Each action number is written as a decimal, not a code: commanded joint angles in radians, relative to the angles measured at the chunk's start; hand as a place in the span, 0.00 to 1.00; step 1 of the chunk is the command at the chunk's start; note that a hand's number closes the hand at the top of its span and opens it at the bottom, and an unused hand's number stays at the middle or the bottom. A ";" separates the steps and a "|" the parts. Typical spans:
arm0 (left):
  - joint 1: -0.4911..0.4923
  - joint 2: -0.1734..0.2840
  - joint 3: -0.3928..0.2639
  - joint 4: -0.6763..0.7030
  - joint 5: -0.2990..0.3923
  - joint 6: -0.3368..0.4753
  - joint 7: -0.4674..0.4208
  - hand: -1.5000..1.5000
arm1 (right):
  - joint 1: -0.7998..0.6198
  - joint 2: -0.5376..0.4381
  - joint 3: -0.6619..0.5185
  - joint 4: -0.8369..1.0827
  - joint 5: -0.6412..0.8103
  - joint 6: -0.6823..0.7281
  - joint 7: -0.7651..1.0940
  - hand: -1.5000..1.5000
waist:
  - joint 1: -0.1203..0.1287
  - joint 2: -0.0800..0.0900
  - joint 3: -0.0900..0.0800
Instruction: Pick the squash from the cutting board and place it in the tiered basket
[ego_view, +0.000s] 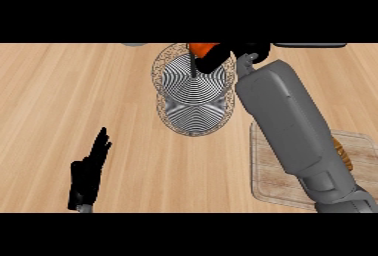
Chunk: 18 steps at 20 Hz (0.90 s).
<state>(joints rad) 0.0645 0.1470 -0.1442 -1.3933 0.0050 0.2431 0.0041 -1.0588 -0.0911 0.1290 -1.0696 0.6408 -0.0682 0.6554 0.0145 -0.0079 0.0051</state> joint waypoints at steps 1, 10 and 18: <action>0.052 -0.016 -0.025 -0.026 -0.019 0.017 0.009 0.50 | 0.035 0.065 -0.082 0.058 -0.098 -0.038 -0.051 0.00 | 0.009 0.012 -0.004; 0.009 -0.034 -0.010 0.037 -0.025 0.011 -0.026 0.50 | 0.025 0.064 -0.215 0.102 -0.319 -0.173 -0.248 0.00 | 0.000 0.013 -0.005; 0.027 -0.007 -0.001 -0.032 -0.021 0.005 0.044 0.50 | 0.082 -0.082 -0.297 -0.080 -0.238 -0.370 -0.159 0.00 | -0.027 0.004 -0.005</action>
<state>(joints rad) 0.0877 0.1365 -0.1397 -1.4218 -0.0086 0.2479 0.0239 -1.0157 -0.0941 -0.1118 -1.1063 0.3821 -0.3840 0.4780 0.0000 -0.0050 0.0023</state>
